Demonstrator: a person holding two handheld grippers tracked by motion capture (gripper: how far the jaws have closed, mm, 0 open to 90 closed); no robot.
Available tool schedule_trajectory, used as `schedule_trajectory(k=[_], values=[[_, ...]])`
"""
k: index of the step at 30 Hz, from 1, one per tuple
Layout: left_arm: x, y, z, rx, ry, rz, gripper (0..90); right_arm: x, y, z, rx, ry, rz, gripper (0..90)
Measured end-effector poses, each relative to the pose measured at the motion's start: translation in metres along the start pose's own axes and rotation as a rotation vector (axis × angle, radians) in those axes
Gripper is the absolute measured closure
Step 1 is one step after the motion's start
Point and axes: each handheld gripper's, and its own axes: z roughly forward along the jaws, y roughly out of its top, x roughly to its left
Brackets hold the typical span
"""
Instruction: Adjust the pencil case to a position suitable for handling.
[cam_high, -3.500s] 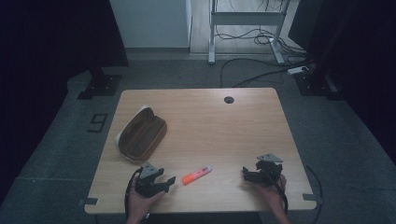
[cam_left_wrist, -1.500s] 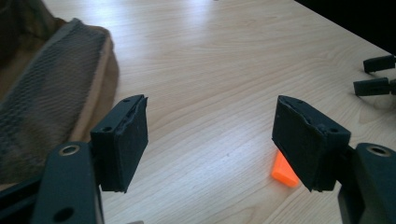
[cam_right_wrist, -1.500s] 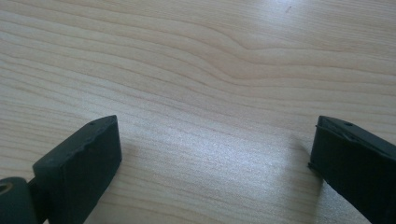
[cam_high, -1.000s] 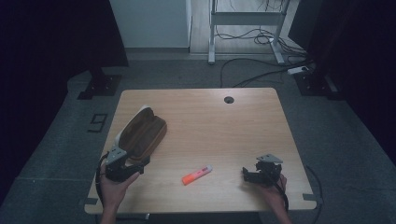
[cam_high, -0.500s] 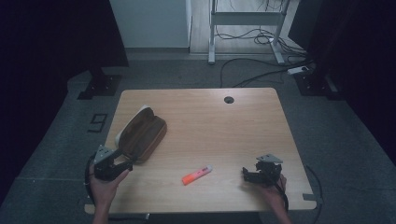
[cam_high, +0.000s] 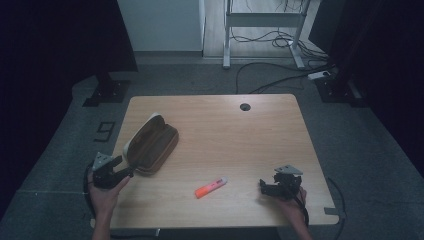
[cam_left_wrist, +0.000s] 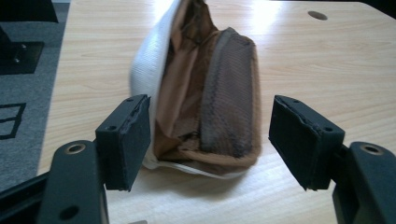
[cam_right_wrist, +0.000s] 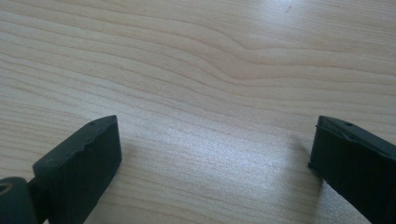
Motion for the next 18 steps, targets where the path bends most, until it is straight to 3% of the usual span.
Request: schedule_trajectory(k=[5, 18], values=[[0.012, 0.003, 0.008, -0.002, 0.017, -0.013, 29.7, 0.000, 0.000, 0.000, -0.001, -0.001, 0.000, 1.8], [0.028, 0.005, 0.029, 0.023, 0.041, -0.021, 29.7, 0.000, 0.000, 0.000, -0.002, -0.001, 0.001, 2.3]])
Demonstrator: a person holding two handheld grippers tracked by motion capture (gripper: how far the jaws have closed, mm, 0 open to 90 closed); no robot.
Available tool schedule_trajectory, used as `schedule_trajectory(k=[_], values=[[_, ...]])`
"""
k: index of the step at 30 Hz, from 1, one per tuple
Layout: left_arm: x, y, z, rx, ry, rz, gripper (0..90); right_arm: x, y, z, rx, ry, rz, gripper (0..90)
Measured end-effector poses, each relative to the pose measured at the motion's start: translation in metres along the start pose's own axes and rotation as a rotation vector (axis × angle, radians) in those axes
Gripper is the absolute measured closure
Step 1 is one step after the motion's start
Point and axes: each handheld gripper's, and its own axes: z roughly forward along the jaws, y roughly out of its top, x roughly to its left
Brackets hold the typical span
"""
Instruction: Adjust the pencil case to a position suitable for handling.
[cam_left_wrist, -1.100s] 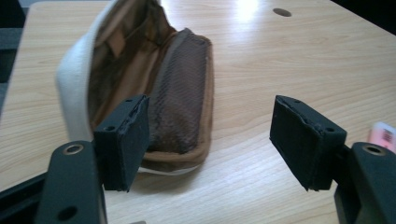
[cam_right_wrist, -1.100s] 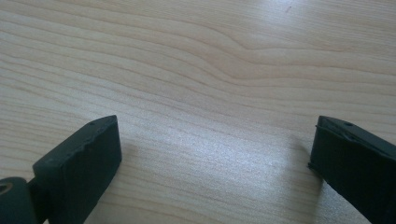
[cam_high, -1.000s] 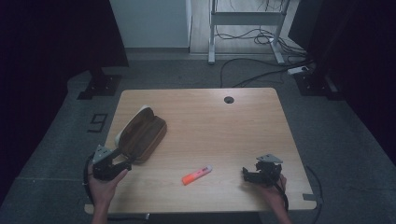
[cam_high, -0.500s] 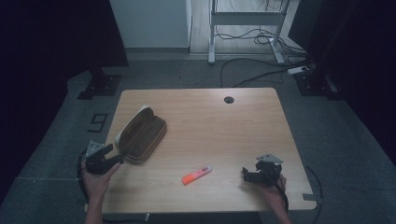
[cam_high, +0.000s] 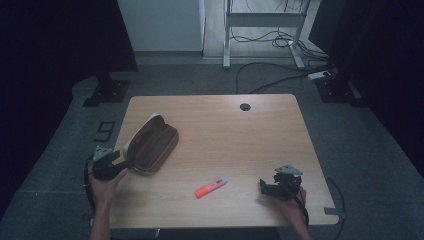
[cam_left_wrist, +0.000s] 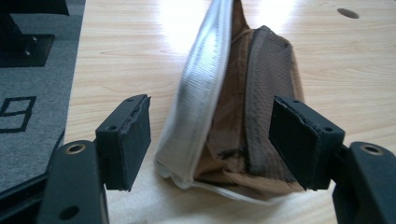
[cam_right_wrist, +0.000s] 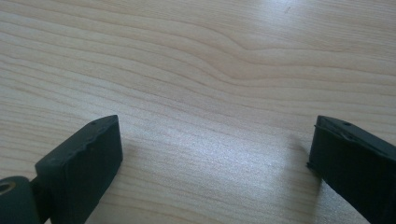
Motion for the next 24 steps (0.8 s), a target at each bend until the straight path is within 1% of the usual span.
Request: schedule_trajectory(k=[3, 5, 10, 11, 12, 14, 15, 16, 17, 18, 19, 20, 21, 22, 23, 24], values=[[0.005, 0.002, 0.008, 0.018, 0.004, -0.001, 28.8, 0.000, 0.000, 0.000, 0.000, 0.000, 0.000, 2.3], [0.006, 0.002, 0.011, 0.024, 0.006, -0.003, 28.7, 0.000, 0.000, 0.000, 0.000, 0.000, 0.000, 2.2], [0.008, 0.004, 0.022, 0.028, 0.011, 0.001, 28.8, 0.000, 0.000, 0.000, 0.000, 0.000, 0.000, 2.4], [0.009, 0.004, 0.024, 0.028, 0.013, -0.001, 30.0, 0.000, 0.000, -0.001, -0.003, 0.003, -0.002, 4.5], [0.009, 0.004, 0.025, 0.027, 0.016, 0.001, 30.0, 0.000, 0.000, -0.001, -0.003, 0.003, -0.002, 4.5], [0.011, 0.005, 0.031, 0.039, 0.021, 0.009, 38.0, 0.001, 0.000, -0.001, -0.012, 0.008, -0.005, 7.0], [0.011, 0.005, 0.031, 0.039, 0.021, 0.009, 42.2, 0.001, 0.000, -0.001, -0.013, 0.008, -0.005, 7.4], [0.011, 0.005, 0.033, 0.049, 0.022, 0.012, 42.2, 0.001, 0.000, -0.001, -0.013, 0.008, -0.005, 7.4], [0.012, 0.004, 0.035, 0.057, 0.026, 0.011, 49.8, 0.001, 0.000, -0.001, -0.015, 0.008, -0.005, 8.1], [0.012, 0.004, 0.036, 0.059, 0.025, 0.009, 49.8, 0.001, 0.000, -0.001, -0.015, 0.008, -0.005, 8.1], [0.012, 0.004, 0.038, 0.060, 0.030, 0.009, 57.4, 0.001, 0.000, -0.001, -0.016, 0.008, -0.005, 8.1], [0.011, 0.004, 0.038, 0.059, 0.035, 0.010, 57.4, 0.001, 0.000, -0.001, -0.016, 0.008, -0.005, 8.1], [0.011, 0.004, 0.039, 0.061, 0.052, 0.008, 67.6, 0.001, 0.000, -0.001, -0.016, 0.008, -0.005, 8.2], [0.011, 0.004, 0.039, 0.061, 0.052, 0.008, 72.6, 0.001, 0.000, -0.001, -0.016, 0.008, -0.005, 8.2], [0.011, 0.004, 0.039, 0.057, 0.056, -0.007, 72.6, 0.001, 0.000, -0.001, -0.016, 0.008, -0.006, 8.2], [0.011, 0.004, 0.038, 0.058, 0.054, -0.014, 76.3, 0.001, 0.000, -0.001, -0.016, 0.008, -0.005, 8.2]])
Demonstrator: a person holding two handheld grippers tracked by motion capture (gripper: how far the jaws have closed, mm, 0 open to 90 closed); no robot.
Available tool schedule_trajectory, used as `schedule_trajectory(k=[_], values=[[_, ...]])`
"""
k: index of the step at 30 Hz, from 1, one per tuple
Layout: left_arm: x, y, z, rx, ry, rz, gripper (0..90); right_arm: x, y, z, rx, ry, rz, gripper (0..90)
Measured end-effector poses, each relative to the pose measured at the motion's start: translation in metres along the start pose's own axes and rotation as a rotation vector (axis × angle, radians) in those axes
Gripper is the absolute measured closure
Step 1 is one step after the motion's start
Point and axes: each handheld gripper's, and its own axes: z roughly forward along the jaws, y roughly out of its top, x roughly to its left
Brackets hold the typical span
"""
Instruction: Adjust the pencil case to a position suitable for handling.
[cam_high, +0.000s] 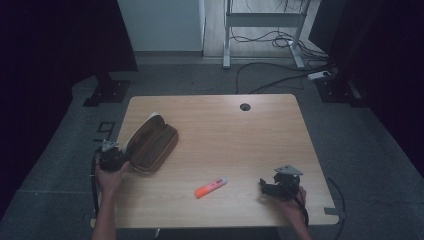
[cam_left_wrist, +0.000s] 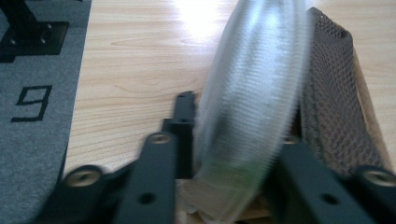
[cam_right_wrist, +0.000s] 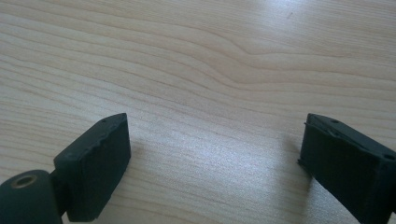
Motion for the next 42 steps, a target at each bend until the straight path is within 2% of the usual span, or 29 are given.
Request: schedule_trajectory(k=[3, 10, 14, 16, 17, 19, 25, 33, 42], values=[[-0.001, -0.001, 0.000, -0.013, -0.021, -0.012, 81.6, 0.000, 0.000, 0.000, 0.000, 0.000, 0.000, 8.2], [-0.002, 0.002, -0.004, -0.059, -0.026, -0.043, 85.2, 0.000, 0.000, 0.000, -0.001, 0.000, 0.000, 8.4], [-0.003, 0.006, -0.012, -0.093, -0.058, -0.053, 85.5, 0.000, 0.000, 0.000, -0.001, 0.000, 0.000, 8.4], [-0.004, 0.008, -0.018, -0.118, -0.086, -0.060, 85.6, 0.000, 0.000, 0.000, -0.001, 0.000, 0.000, 8.4], [-0.004, 0.009, -0.023, -0.138, -0.118, -0.066, 85.6, 0.000, 0.000, 0.000, -0.001, 0.000, 0.000, 8.4], [-0.004, 0.010, -0.025, -0.142, -0.130, -0.062, 85.6, 0.000, 0.000, 0.000, -0.001, 0.000, 0.000, 8.4], [-0.016, 0.017, -0.037, -0.153, -0.157, 0.012, 85.5, 0.000, 0.000, 0.000, -0.001, 0.000, 0.000, 8.4], [-0.030, 0.021, -0.042, -0.168, -0.201, 0.044, 85.4, 0.000, 0.000, 0.000, -0.001, 0.000, 0.000, 8.4], [-0.047, 0.025, -0.040, -0.168, -0.250, 0.072, 85.4, 0.000, 0.000, 0.000, -0.001, 0.000, 0.000, 8.4]])
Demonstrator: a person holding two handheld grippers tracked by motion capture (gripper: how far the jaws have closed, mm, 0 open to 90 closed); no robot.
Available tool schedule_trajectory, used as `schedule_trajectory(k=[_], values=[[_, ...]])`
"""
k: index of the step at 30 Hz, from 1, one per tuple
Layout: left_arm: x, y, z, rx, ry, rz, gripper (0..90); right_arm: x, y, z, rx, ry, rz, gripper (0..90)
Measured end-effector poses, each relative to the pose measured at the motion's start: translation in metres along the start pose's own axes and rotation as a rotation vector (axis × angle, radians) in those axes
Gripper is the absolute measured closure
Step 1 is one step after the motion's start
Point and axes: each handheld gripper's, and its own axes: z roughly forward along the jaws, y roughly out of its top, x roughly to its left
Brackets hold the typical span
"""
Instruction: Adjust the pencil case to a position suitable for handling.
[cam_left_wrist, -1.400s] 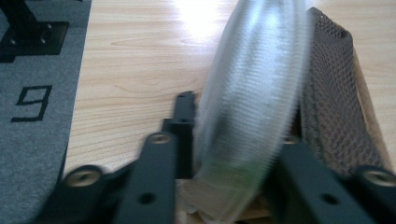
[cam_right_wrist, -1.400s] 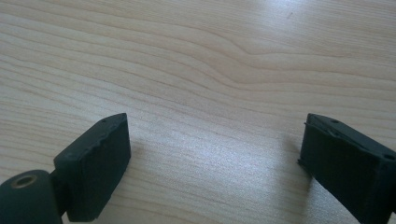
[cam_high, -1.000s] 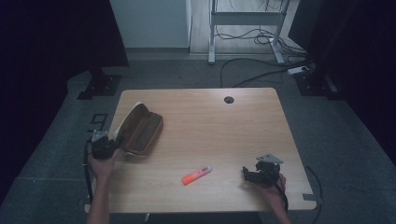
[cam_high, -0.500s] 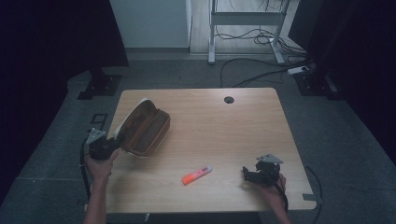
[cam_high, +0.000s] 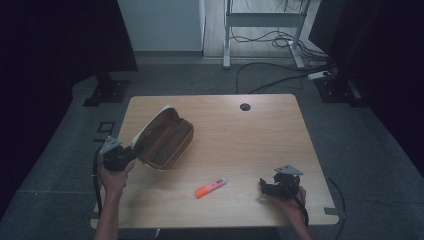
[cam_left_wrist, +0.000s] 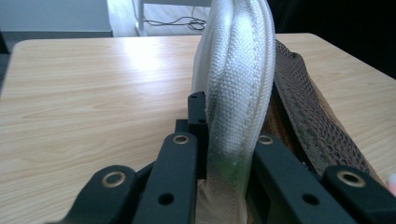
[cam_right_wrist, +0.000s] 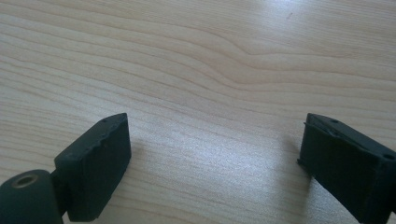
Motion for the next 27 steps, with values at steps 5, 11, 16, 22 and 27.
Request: schedule_trajectory(k=[5, 11, 16, 22, 27], values=[[-0.010, 0.002, 0.007, 0.002, -0.032, 0.010, 85.4, 0.000, 0.000, 0.000, 0.000, 0.000, 0.000, 8.4], [-0.019, 0.004, 0.013, 0.009, -0.055, 0.023, 85.3, 0.000, 0.000, 0.000, 0.000, 0.000, 0.000, 8.4], [-0.025, 0.004, 0.018, 0.013, -0.067, 0.024, 85.3, 0.000, 0.000, 0.000, 0.001, 0.001, -0.001, 8.6], [-0.034, 0.004, 0.028, 0.023, -0.091, 0.028, 85.3, 0.000, 0.001, 0.000, 0.001, 0.001, 0.001, 8.7], [-0.043, 0.002, 0.041, 0.046, -0.118, 0.032, 85.4, 0.000, 0.001, 0.000, 0.001, 0.001, 0.001, 8.7]])
